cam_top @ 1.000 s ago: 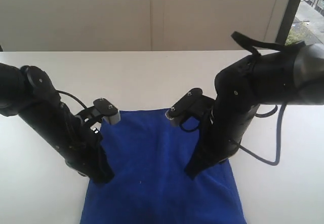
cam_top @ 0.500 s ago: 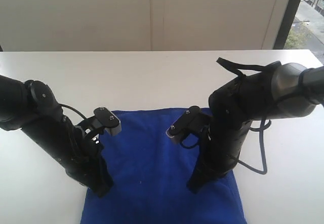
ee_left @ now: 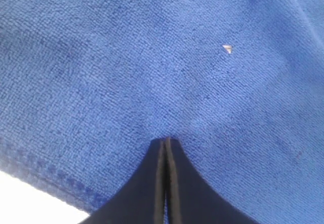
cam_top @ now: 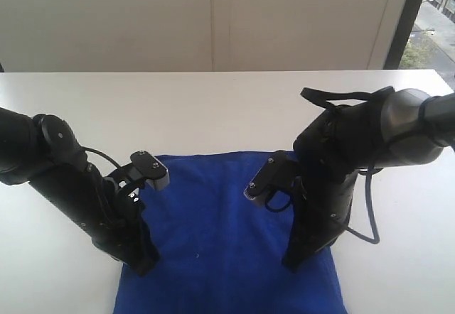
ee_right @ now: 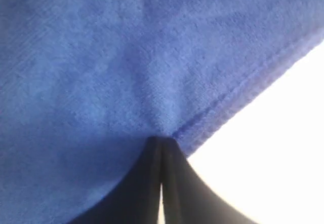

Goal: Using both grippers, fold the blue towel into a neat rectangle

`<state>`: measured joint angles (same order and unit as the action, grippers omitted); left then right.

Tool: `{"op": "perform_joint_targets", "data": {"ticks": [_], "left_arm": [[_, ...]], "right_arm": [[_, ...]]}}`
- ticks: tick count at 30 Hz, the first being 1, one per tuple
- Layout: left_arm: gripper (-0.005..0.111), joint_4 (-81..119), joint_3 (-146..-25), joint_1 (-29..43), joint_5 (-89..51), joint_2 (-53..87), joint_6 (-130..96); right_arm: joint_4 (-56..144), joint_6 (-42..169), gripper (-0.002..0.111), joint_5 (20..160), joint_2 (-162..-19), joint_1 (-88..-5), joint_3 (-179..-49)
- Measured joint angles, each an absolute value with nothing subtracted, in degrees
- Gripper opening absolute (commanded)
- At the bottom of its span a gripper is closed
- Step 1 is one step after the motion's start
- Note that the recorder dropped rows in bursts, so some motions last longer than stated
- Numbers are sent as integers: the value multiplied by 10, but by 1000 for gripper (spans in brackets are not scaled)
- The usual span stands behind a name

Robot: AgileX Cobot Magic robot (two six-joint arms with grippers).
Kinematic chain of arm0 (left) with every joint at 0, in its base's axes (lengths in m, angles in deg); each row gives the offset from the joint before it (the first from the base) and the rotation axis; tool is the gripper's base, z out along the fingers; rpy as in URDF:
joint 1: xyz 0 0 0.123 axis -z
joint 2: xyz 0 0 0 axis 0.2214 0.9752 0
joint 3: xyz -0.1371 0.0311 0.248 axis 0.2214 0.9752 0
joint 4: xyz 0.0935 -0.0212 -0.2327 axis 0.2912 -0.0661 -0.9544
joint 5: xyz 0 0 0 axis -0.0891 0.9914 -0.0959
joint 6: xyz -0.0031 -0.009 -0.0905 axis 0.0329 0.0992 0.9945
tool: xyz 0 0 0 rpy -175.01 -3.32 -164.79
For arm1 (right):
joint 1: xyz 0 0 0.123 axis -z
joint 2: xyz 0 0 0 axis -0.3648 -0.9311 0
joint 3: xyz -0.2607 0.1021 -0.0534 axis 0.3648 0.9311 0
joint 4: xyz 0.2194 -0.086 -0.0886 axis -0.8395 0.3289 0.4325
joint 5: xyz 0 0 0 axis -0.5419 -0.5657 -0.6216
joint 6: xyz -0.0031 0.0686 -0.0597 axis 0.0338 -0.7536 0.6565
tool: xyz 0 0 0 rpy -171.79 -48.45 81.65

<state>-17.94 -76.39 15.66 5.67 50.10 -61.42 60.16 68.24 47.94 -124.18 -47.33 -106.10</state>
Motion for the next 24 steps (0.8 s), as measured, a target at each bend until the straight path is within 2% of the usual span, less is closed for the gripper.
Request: {"op": "perform_joint_targets", "data": {"ticks": [10, 19, 24], "left_arm": [[0, -179, -764, 157, 46, 483, -614], [0, -267, -753, 170, 116, 386, -653], [0, -281, -691, 204, 128, 355, -654]], "right_arm": [[598, 656, 0, 505, -1172, -473, -1060], [325, 843, 0, 467, -1084, -477, -1042], [282, 870, 0, 472, -1073, -497, -978]]}}
